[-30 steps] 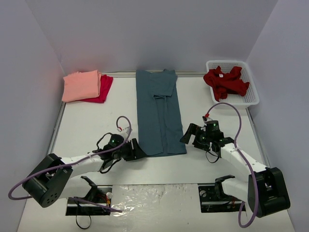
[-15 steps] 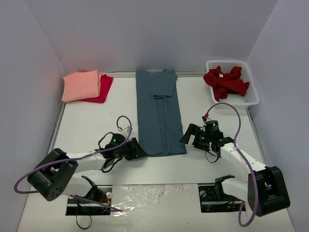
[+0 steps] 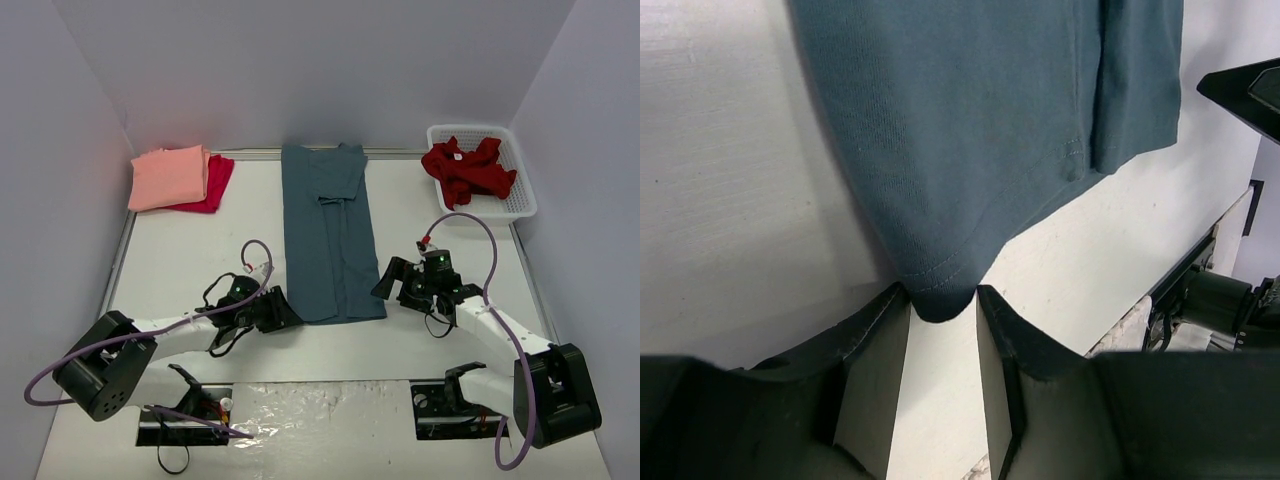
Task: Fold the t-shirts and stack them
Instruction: Grab the bottom of the folded rectangular tshirt with both arms
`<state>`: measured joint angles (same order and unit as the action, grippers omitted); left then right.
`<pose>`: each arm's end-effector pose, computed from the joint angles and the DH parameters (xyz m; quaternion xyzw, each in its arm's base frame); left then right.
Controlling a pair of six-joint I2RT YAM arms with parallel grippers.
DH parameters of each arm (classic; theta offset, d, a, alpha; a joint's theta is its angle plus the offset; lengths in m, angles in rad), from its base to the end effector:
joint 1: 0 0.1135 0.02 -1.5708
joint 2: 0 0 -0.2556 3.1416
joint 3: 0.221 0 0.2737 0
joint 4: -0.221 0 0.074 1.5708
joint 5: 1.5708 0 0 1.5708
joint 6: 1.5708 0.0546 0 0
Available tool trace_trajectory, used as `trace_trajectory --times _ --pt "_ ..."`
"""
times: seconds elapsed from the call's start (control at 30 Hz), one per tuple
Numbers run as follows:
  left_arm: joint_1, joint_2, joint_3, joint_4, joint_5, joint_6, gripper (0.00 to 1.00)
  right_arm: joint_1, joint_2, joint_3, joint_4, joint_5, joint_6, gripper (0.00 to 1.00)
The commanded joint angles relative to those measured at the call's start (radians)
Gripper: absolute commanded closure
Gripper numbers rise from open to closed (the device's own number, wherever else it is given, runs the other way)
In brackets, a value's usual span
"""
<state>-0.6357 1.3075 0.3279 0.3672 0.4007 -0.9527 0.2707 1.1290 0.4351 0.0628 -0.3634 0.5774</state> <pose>0.1916 -0.1678 0.1006 -0.0466 0.8732 -0.4461 0.1907 0.2408 0.0870 0.1461 0.0531 0.8792 0.3301 0.3396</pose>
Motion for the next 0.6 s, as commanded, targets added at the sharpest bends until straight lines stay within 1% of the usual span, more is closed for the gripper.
trace_trajectory --times 0.0,0.23,0.27,0.37,0.43,0.47,0.57 --pt "-0.004 0.009 -0.009 -0.195 -0.054 0.054 0.67 0.013 0.003 -0.009 0.008 -0.002 0.01 0.07" --pt "-0.004 0.038 0.0 -0.192 -0.057 0.06 0.69 0.028 0.012 -0.012 0.011 -0.003 0.01 0.1" --pt "-0.004 0.047 0.0 -0.183 -0.051 0.06 0.7 0.03 0.012 -0.01 0.014 -0.006 0.01 0.12" --pt "-0.005 0.064 0.005 -0.174 -0.046 0.065 0.77 0.035 0.021 -0.01 0.019 -0.016 0.009 0.19" --pt "-0.005 0.073 0.01 -0.175 -0.043 0.072 0.92 0.039 0.026 -0.013 0.019 -0.02 0.01 0.19" --pt "-0.004 0.082 0.014 -0.183 -0.043 0.084 0.97 0.041 0.025 -0.013 0.02 -0.019 0.01 0.19" --pt "-0.005 0.096 0.023 -0.189 -0.046 0.094 0.98 0.045 0.023 -0.015 0.02 -0.016 0.015 0.2"
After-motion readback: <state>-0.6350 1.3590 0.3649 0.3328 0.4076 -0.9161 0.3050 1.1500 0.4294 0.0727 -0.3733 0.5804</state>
